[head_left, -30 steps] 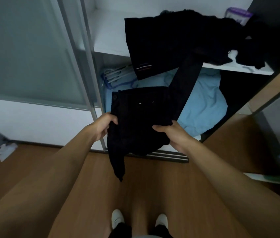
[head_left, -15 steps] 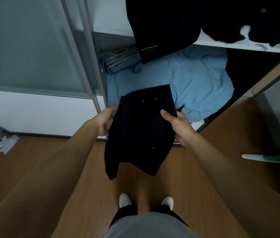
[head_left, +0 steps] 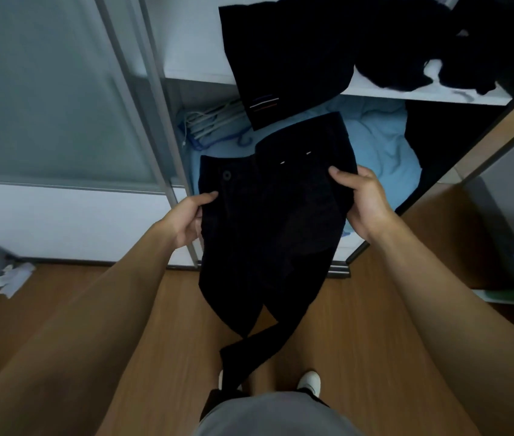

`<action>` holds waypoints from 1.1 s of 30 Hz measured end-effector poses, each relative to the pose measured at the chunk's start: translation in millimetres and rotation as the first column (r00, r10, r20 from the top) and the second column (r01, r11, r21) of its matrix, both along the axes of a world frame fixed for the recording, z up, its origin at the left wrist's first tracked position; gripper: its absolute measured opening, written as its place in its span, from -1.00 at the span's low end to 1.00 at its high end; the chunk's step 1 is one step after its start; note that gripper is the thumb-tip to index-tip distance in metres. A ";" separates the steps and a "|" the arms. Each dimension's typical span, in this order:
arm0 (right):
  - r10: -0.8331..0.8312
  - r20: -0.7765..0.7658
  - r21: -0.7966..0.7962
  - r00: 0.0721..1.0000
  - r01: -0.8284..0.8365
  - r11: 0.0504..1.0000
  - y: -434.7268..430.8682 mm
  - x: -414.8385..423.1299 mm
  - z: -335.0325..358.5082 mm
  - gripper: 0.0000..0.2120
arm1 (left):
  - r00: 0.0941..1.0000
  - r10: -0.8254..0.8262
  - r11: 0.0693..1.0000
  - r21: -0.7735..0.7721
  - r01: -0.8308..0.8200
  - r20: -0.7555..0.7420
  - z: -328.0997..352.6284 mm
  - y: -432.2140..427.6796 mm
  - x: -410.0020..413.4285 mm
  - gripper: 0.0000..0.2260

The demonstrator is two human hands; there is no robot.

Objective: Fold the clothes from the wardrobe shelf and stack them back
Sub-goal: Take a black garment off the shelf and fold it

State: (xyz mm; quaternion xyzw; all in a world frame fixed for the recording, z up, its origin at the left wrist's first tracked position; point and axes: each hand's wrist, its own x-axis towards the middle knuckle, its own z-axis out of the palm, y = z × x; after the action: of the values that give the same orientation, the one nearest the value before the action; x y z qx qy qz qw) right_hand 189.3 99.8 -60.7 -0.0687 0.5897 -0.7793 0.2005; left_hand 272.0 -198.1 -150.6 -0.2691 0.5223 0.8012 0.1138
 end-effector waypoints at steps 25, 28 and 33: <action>-0.245 -0.008 0.186 0.969 0.242 0.952 22.3 -24.0 -13.7 -0.73 | 0.975 0.093 0.984 -0.128 -0.120 -0.203 52.2 102.5 -60.5 -0.88; -0.141 -0.066 0.187 0.988 0.151 0.971 2.8 -19.3 -8.1 -0.72 | 0.959 -0.028 0.975 -0.220 -0.036 -0.282 65.6 130.8 -65.6 -0.85; -0.048 -0.153 0.253 0.987 0.086 0.964 -7.3 -17.5 0.8 -0.71 | 0.892 -0.170 0.856 -0.512 -0.078 -0.420 81.5 144.0 -65.0 -0.78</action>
State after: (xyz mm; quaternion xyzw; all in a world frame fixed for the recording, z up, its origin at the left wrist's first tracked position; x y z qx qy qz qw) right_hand 171.8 92.5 -59.9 -0.0784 0.7014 -0.6949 0.1379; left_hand 207.0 -54.1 -69.1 -0.0838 0.7357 0.6688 -0.0670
